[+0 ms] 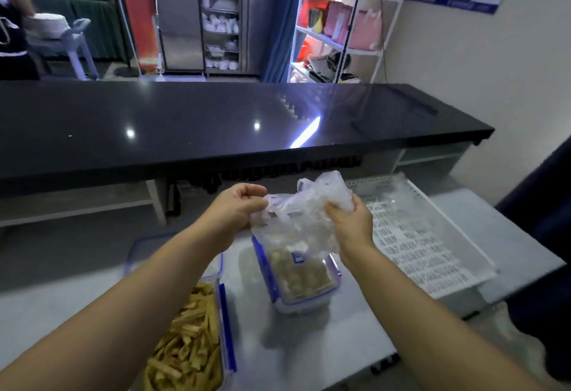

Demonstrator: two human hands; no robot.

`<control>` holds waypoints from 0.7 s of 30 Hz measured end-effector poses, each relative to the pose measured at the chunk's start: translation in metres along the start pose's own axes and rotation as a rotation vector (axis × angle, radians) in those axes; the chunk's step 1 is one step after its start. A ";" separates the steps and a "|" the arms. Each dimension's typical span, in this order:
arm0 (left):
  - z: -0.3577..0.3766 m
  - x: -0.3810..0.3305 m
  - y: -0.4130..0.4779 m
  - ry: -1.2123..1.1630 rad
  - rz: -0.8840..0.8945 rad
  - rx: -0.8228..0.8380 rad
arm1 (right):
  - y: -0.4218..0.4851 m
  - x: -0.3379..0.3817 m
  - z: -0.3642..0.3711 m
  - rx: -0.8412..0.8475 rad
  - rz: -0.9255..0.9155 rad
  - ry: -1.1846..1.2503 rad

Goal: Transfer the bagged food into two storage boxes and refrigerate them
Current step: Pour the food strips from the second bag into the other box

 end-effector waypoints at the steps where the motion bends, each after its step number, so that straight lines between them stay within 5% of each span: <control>1: 0.015 -0.003 0.009 0.002 0.003 0.027 | 0.005 -0.001 -0.017 -0.031 -0.003 -0.005; 9: 0.147 -0.002 0.100 0.133 0.068 0.138 | 0.066 0.004 -0.161 -0.178 -0.026 -0.075; 21: 0.206 0.036 0.202 0.330 0.021 -0.225 | 0.174 -0.036 -0.230 0.145 0.041 -0.890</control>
Point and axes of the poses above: each hand's wrist, its own y-axis towards the middle knuckle, its own z-axis out of the palm, x = y × z, the point moved 1 cm from there along y, towards the middle knuckle, and after that the axes turned 13 degrees about x, right-handed, at the moved point
